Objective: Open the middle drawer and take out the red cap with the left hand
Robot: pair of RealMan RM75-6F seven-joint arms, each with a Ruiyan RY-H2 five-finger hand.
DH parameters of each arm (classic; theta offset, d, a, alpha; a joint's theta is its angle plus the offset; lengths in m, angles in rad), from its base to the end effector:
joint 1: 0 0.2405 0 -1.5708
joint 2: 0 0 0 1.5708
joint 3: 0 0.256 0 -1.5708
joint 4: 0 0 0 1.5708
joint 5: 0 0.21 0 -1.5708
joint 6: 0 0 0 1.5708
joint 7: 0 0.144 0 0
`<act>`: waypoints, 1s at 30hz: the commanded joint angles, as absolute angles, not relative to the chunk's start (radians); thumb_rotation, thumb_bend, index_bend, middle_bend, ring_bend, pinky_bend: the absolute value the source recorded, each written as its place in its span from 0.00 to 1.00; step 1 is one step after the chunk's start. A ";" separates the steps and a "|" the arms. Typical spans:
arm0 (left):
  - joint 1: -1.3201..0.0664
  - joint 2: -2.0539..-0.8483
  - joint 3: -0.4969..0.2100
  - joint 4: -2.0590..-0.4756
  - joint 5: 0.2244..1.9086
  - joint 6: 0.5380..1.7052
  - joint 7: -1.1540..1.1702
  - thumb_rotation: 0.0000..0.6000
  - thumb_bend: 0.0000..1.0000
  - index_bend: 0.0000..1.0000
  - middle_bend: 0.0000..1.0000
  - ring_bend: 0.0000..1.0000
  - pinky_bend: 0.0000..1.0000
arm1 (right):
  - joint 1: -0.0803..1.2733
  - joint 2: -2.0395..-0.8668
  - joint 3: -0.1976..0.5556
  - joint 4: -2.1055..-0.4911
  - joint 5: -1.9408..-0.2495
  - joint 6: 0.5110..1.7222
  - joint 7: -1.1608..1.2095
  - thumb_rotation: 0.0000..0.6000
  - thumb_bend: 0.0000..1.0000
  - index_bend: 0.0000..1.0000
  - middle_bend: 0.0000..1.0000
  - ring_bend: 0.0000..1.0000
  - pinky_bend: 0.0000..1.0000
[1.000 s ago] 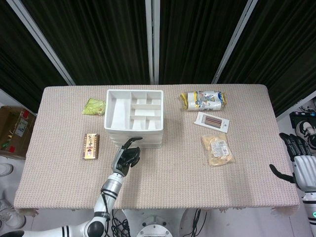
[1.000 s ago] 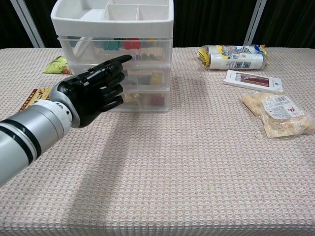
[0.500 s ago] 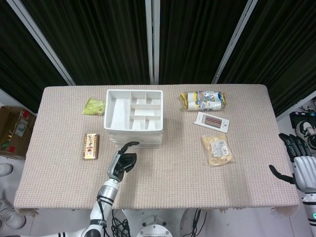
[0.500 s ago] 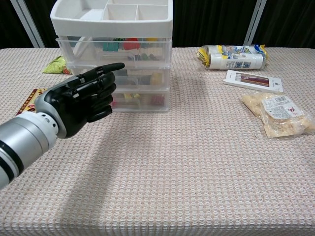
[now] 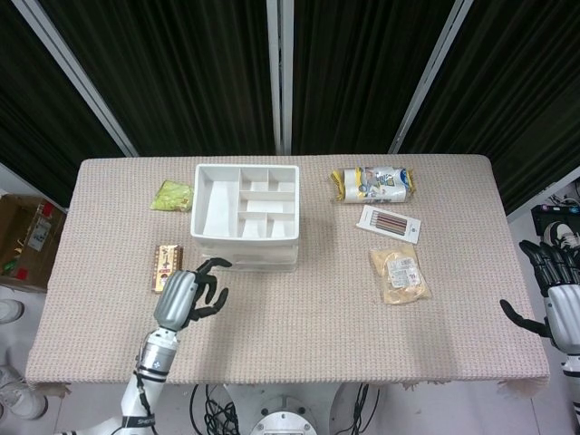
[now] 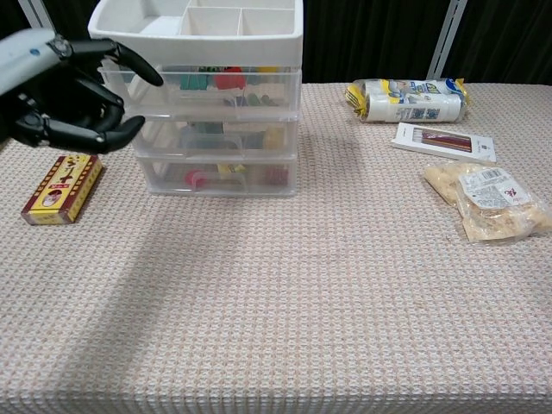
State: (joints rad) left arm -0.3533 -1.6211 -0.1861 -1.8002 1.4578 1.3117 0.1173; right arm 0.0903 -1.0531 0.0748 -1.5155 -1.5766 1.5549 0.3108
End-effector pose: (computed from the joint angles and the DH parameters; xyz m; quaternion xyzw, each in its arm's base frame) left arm -0.1288 0.2405 0.0158 -0.5559 -0.4878 -0.5770 0.3464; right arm -0.3155 -0.1886 0.1982 0.5724 -0.3849 0.4750 0.5464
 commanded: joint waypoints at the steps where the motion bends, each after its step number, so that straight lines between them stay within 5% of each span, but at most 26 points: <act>1: -0.396 -1.575 -0.219 -1.810 1.444 1.297 0.215 1.00 0.38 0.30 0.82 0.90 1.00 | 0.090 -1.053 0.075 -1.515 -1.576 1.554 0.312 1.00 0.17 0.00 0.08 0.00 0.04; 24: -0.473 -1.661 -0.223 -1.696 1.358 1.292 0.373 1.00 0.36 0.27 0.82 0.90 1.00 | 0.081 -1.068 0.071 -1.489 -1.560 1.549 0.338 1.00 0.17 0.00 0.08 0.00 0.04; 30: -0.492 -1.634 -0.230 -1.732 1.323 1.241 0.330 1.00 0.36 0.33 0.82 0.90 1.00 | 0.079 -1.069 0.072 -1.484 -1.555 1.548 0.343 1.00 0.17 0.00 0.08 0.00 0.04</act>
